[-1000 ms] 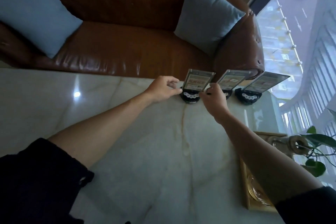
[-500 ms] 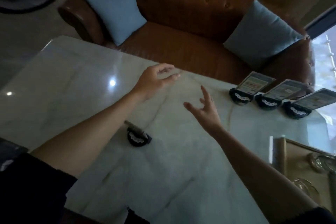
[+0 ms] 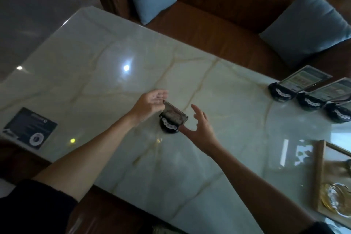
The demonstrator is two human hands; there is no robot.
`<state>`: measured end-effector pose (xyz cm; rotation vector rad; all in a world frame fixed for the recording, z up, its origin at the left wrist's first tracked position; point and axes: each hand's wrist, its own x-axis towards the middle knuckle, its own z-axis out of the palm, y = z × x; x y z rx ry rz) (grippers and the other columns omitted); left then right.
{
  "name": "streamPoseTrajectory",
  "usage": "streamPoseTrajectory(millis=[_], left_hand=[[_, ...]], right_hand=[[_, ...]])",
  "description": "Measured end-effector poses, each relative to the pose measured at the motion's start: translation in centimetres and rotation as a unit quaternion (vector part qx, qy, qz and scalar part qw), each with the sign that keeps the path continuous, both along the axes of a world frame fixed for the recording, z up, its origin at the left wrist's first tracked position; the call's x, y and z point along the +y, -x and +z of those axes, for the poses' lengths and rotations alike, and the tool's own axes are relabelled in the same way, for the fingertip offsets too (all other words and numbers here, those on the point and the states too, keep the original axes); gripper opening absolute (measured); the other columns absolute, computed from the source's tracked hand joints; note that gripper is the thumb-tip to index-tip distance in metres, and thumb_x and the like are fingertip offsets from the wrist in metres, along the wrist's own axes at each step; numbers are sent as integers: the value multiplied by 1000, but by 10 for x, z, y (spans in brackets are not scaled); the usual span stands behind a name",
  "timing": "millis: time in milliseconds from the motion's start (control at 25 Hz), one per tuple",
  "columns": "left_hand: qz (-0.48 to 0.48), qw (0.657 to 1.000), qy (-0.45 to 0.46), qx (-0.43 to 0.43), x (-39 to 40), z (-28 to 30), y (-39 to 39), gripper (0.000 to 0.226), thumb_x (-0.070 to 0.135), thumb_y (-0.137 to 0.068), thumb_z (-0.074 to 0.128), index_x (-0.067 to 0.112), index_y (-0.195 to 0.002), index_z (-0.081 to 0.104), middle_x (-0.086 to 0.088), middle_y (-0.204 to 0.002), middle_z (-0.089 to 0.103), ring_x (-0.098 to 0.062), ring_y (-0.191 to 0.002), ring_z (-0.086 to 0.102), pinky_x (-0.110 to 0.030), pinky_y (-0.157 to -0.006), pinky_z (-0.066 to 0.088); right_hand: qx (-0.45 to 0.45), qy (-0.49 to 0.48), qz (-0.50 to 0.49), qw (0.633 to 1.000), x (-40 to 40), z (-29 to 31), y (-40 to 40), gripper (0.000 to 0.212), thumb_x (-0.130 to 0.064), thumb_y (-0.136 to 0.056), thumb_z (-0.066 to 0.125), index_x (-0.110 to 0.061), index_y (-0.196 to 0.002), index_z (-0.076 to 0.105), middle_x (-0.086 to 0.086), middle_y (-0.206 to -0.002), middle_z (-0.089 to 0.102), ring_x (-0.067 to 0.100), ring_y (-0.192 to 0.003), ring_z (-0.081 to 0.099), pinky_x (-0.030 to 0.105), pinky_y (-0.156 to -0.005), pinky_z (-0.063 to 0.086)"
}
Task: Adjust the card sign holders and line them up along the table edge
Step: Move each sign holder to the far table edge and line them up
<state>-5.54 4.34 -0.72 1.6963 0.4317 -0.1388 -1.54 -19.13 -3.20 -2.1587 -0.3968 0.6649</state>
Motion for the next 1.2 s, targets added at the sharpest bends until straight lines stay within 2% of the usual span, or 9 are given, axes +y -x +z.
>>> streamPoseTrajectory(millis=[80,240,400,560,800,880,1000,1080,1200], left_hand=[[-1,1000,-8,7,-9,-16,8,41,10,-70,78,14,-110,70,-5,-113,73,-15,-111,66,-35,-100,49],[11,998,-58,-17,-13,-31,1,21,7,-75,84,4,-92,73,-10,-95,76,-12,-88,69,-33,-82,53],[-15,994,-104,-17,-22,-26,-20,17,18,-78,82,13,-93,76,-1,-90,78,-13,-84,71,-32,-78,54],[-55,990,-123,-34,-47,-17,-61,7,25,-83,78,30,-79,74,23,-72,73,7,-69,66,-10,-59,44],[-41,990,-115,-73,-109,3,-158,8,20,-79,82,25,-83,77,7,-80,76,-4,-74,70,-18,-66,50],[-45,988,-117,-86,-128,9,-193,12,21,-77,83,16,-88,79,0,-83,77,-8,-75,71,-20,-67,52],[-46,985,-138,-97,-154,12,-246,17,23,-76,84,16,-91,80,1,-85,77,-2,-73,70,-13,-65,49],[-56,983,-147,-99,-170,10,-277,17,22,-76,83,15,-91,80,1,-87,78,-7,-77,71,-18,-68,52],[-78,977,-170,-103,-186,7,-308,13,21,-79,82,13,-88,80,2,-86,77,-8,-77,71,-13,-65,50]], right_hand=[[-15,-4,-18,1000,5,-6,5,63,-30,-83,76,-25,-139,48,0,-138,57,18,-125,55,36,-100,48],[17,-5,-88,996,13,-5,-3,19,-18,-86,66,-33,-98,69,-10,-97,73,11,-92,68,28,-73,50],[29,-3,-120,992,6,5,-27,16,-21,-88,59,-33,-91,68,-9,-92,73,8,-77,65,25,-59,47],[-13,12,-131,991,-23,15,-65,13,-18,-92,58,-24,-96,68,-4,-86,72,15,-71,64,29,-61,49],[-55,36,-165,984,-84,34,-158,14,-22,-93,57,-18,-99,69,5,-91,75,25,-82,69,51,-74,59],[-76,37,-172,982,-104,38,-189,16,-20,-92,57,-18,-100,70,4,-91,76,24,-83,70,51,-75,59],[-98,46,-183,977,-131,44,-231,18,-20,-90,55,-18,-98,71,3,-89,75,24,-81,70,50,-75,59],[-109,50,-191,974,-146,44,-257,18,-20,-91,55,-18,-98,71,4,-87,75,25,-80,69,50,-74,58],[-135,61,-207,967,-160,43,-284,13,-19,-91,56,-18,-92,70,2,-80,72,23,-73,66,44,-64,56]])
